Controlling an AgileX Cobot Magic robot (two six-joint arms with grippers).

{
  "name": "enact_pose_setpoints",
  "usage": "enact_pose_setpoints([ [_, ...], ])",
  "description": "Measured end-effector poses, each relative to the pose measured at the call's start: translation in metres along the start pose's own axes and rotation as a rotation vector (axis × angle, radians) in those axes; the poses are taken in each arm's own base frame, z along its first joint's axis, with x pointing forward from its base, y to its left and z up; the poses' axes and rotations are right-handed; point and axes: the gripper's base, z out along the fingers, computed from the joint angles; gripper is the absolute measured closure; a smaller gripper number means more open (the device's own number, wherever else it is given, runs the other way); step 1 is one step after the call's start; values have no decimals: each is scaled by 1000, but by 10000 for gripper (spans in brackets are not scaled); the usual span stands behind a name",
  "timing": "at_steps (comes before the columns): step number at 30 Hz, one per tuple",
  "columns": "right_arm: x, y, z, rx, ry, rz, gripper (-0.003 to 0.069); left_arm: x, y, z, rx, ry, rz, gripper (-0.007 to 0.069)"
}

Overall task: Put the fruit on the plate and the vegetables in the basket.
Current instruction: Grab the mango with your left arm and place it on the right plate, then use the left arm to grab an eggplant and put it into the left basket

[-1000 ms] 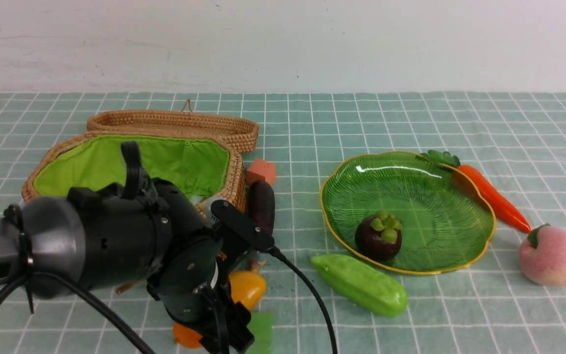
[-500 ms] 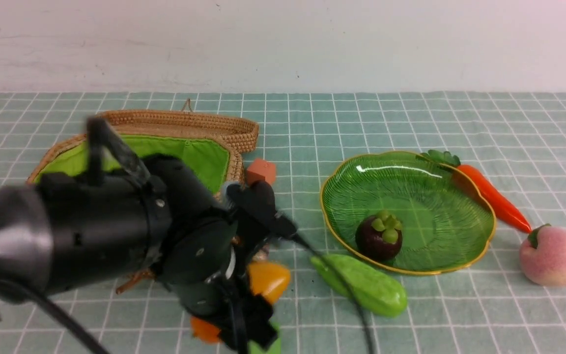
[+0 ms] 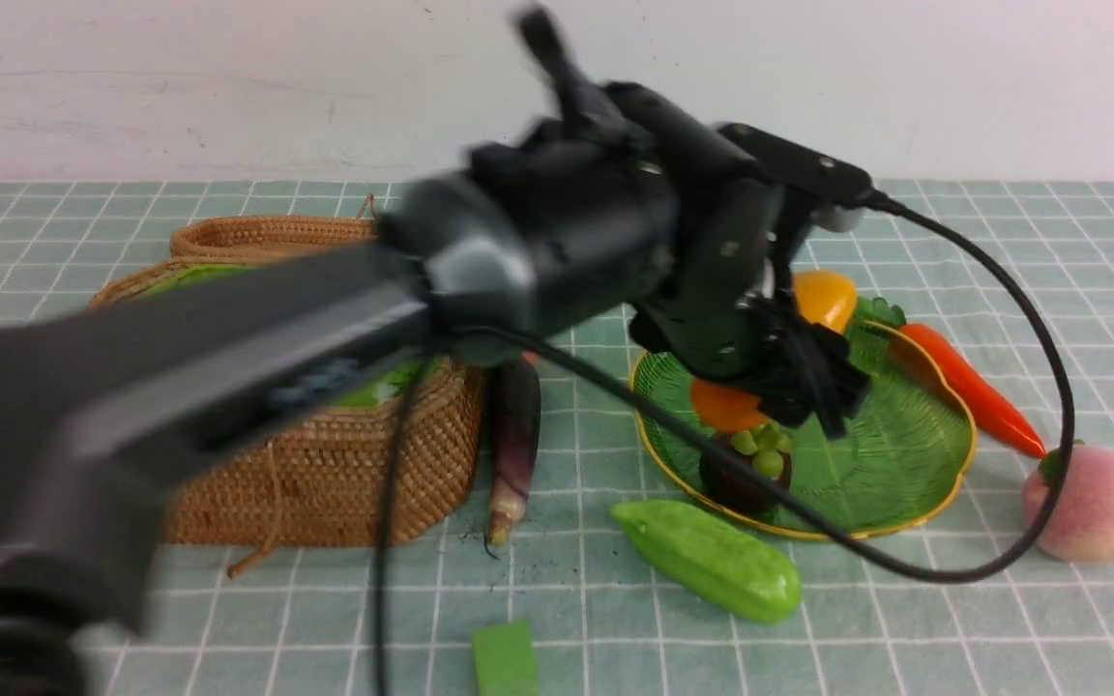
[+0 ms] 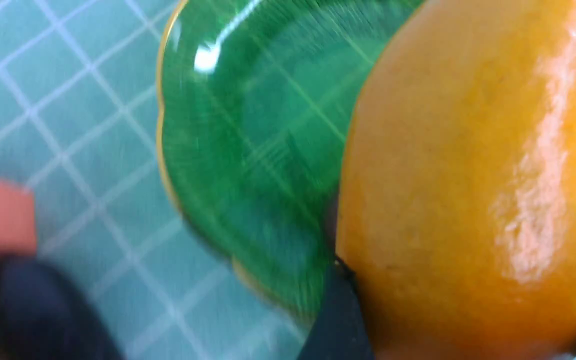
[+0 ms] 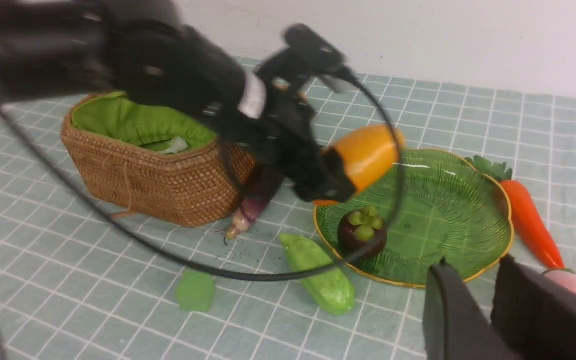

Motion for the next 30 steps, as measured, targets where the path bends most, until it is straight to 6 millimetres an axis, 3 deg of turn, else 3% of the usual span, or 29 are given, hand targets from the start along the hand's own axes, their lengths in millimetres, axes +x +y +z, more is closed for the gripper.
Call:
enact_pose_setpoints([
  [5, 3, 2, 0, -17, 38, 8, 508, -12, -2, 49, -65, -13, 47, 86],
  [8, 5, 2, 0, -18, 53, 11, 508, -11, -1, 62, -70, -11, 45, 86],
  [15, 6, 2, 0, -19, 65, 12, 508, -12, 6, 65, -76, -19, 32, -23],
  [21, 6, 2, 0, -19, 65, 12, 508, -19, 11, 37, -92, 10, 16, -22],
  [24, 6, 2, 0, -19, 65, 11, 508, -21, 18, -3, -126, 95, -7, 75],
  [25, 6, 2, 0, -19, 65, 11, 508, -21, 19, -8, -131, 109, -10, 83],
  [27, 6, 2, 0, -19, 65, 11, 508, -22, 24, -37, -151, 158, -27, 190],
  [30, 6, 2, 0, -20, 65, 11, 508, -26, 28, -63, -152, 139, -39, 329],
])
